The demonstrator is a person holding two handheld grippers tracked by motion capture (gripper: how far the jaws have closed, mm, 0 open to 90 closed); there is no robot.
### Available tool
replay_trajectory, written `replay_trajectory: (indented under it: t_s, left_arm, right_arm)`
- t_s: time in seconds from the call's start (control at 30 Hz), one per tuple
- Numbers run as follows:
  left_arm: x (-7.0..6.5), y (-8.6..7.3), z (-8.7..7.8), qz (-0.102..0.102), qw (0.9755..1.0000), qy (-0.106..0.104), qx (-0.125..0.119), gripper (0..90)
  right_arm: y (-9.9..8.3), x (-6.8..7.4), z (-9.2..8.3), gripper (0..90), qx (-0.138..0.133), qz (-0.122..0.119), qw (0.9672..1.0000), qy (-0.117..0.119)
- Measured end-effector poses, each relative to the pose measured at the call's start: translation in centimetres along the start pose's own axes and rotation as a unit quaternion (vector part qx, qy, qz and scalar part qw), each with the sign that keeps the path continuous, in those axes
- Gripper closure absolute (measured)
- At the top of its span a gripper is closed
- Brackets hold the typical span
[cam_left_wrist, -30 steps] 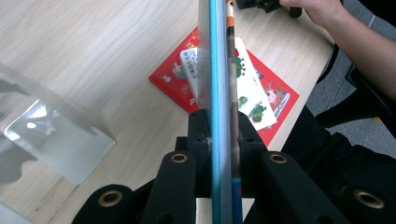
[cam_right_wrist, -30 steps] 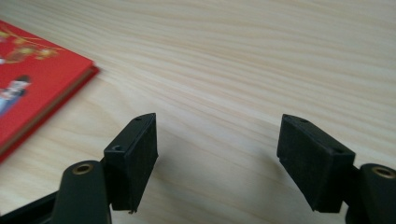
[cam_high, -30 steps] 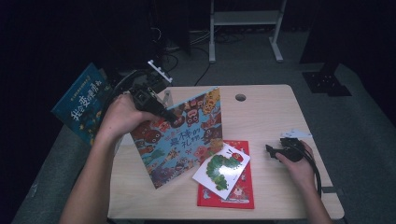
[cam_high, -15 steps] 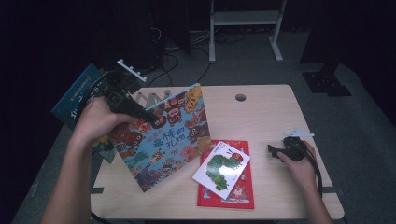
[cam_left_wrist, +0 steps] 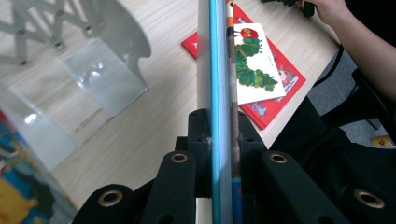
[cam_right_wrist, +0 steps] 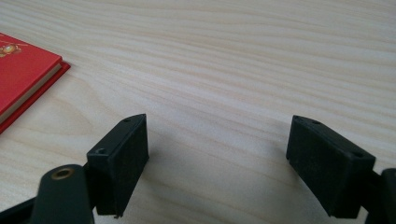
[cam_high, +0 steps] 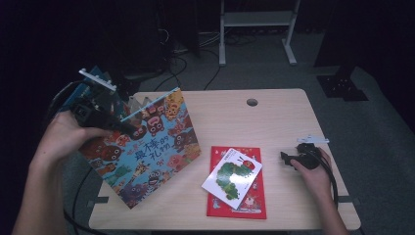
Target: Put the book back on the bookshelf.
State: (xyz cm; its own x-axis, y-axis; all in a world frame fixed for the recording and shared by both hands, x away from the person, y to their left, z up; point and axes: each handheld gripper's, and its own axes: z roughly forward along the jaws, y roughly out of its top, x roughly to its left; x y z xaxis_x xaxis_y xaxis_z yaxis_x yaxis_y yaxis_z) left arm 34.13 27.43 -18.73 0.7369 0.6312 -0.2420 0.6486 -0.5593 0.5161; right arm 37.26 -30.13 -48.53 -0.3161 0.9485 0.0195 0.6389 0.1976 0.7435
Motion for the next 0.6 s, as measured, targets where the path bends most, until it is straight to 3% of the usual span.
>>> replay_trajectory:
  t_s: [0.3, 0.6]
  left_arm:
    - [1.3, -3.3, -2.4, -0.029, 0.9993, 0.019, -0.011, 80.7]
    - [3.0, -6.9, -4.0, -0.07, 0.9967, 0.035, -0.023, 80.7]
  right_arm:
    - [0.0, 0.0, 0.0, 19.5, 0.0, 0.0, 1.0, -0.001]
    - [0.0, 0.0, 0.0, 19.4, 0.0, 0.001, 1.0, -0.001]
